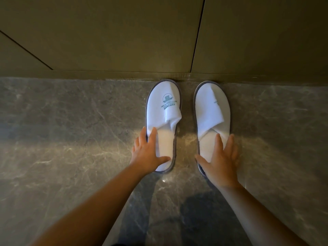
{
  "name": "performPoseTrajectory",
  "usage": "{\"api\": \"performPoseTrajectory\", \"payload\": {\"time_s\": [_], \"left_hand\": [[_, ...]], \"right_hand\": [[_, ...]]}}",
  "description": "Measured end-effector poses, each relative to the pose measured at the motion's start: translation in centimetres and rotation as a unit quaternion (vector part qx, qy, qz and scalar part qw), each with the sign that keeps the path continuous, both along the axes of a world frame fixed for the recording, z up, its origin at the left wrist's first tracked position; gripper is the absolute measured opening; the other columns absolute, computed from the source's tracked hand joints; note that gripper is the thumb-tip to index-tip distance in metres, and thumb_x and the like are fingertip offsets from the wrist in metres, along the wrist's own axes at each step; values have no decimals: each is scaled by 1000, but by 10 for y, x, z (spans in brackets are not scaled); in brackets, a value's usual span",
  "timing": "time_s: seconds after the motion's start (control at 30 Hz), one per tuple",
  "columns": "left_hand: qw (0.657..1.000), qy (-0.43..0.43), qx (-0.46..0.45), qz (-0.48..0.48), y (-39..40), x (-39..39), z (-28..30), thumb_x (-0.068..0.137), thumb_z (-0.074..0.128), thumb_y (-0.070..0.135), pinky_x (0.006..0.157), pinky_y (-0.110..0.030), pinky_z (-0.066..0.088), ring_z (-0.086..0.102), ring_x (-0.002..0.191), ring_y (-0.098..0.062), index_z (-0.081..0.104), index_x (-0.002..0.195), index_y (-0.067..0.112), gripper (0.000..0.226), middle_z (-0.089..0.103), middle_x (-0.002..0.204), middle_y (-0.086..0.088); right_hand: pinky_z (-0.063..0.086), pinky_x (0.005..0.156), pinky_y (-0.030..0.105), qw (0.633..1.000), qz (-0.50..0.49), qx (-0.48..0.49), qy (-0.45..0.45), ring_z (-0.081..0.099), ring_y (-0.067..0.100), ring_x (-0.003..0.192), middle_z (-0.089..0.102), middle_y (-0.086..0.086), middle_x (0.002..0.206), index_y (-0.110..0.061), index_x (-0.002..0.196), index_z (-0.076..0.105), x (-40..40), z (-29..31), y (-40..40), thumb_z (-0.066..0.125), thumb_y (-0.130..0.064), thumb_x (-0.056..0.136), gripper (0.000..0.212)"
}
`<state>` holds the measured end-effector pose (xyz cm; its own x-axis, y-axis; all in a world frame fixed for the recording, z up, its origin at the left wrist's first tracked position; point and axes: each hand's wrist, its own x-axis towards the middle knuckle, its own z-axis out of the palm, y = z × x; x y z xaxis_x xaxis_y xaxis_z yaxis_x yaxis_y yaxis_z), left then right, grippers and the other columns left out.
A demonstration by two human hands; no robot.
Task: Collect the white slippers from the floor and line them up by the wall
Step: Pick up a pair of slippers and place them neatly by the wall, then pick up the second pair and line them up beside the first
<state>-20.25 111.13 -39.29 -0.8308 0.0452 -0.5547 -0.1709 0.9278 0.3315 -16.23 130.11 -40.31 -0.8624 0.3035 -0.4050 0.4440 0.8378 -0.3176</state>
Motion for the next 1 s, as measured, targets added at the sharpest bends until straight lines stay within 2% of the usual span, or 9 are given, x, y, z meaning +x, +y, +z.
{"api": "performPoseTrajectory", "payload": {"time_s": [0.1,0.17,0.23,0.33,0.47,0.57,0.63,0.8,1.0], "left_hand": [[1000,-16,5,2,-3,-8,36,75,62,44,110,-50,23,16,138,-35,14,140,19,84,13,152,-12],[999,-32,42,8,-7,-9,76,78,60,40,105,-43,32,32,131,-32,28,136,16,70,31,146,-12],[994,-52,91,28,-14,-3,127,80,58,39,95,-33,39,46,120,-26,39,130,16,58,45,138,-10],[989,-51,130,57,-32,16,222,81,57,37,84,-28,40,55,108,-24,46,123,15,48,56,126,-8],[980,-47,159,106,-72,43,363,83,55,33,87,-32,44,57,104,-24,49,120,13,43,59,120,-10],[973,-38,165,155,-110,62,470,84,54,31,92,-35,45,56,105,-24,47,121,13,42,59,119,-10],[965,-26,176,192,-136,74,535,84,54,31,94,-35,45,55,107,-22,46,122,13,42,58,120,-9],[935,45,197,292,-212,107,671,85,53,30,92,-28,42,54,106,-17,46,122,16,41,57,118,-4],[880,142,183,415,-302,147,765,83,56,28,84,-24,42,54,92,-12,51,118,16,36,55,99,4]], "right_hand": [[32,106,48,999,28,-17,33,24,33,132,28,16,147,-13,131,34,-9,42,3,55,-41,81,62],[42,95,40,997,23,-59,44,39,30,123,45,16,136,-11,123,46,-13,88,-2,53,-34,84,46],[41,82,31,993,20,-111,27,49,26,113,54,13,127,-13,117,52,-13,142,-12,50,-31,86,36],[38,76,26,983,44,-181,-11,53,18,96,61,9,116,-14,108,57,-10,238,-35,49,-29,87,27],[39,70,24,961,129,-245,-30,54,14,84,63,1,89,-15,92,62,-13,378,-75,51,-23,86,15],[37,58,5,946,179,-272,-16,54,4,68,58,-13,67,-22,75,60,-16,478,-116,52,-18,84,13],[36,54,2,936,205,-285,-10,53,-5,60,57,-16,53,-29,63,55,-17,540,-146,54,-17,83,23],[36,57,3,892,308,-331,-12,54,-3,65,57,-17,66,-24,76,60,-16,668,-241,55,-17,83,11],[37,56,0,831,393,-394,18,51,-16,62,56,-18,69,-19,82,62,-8,771,-362,55,-15,83,8]]}}
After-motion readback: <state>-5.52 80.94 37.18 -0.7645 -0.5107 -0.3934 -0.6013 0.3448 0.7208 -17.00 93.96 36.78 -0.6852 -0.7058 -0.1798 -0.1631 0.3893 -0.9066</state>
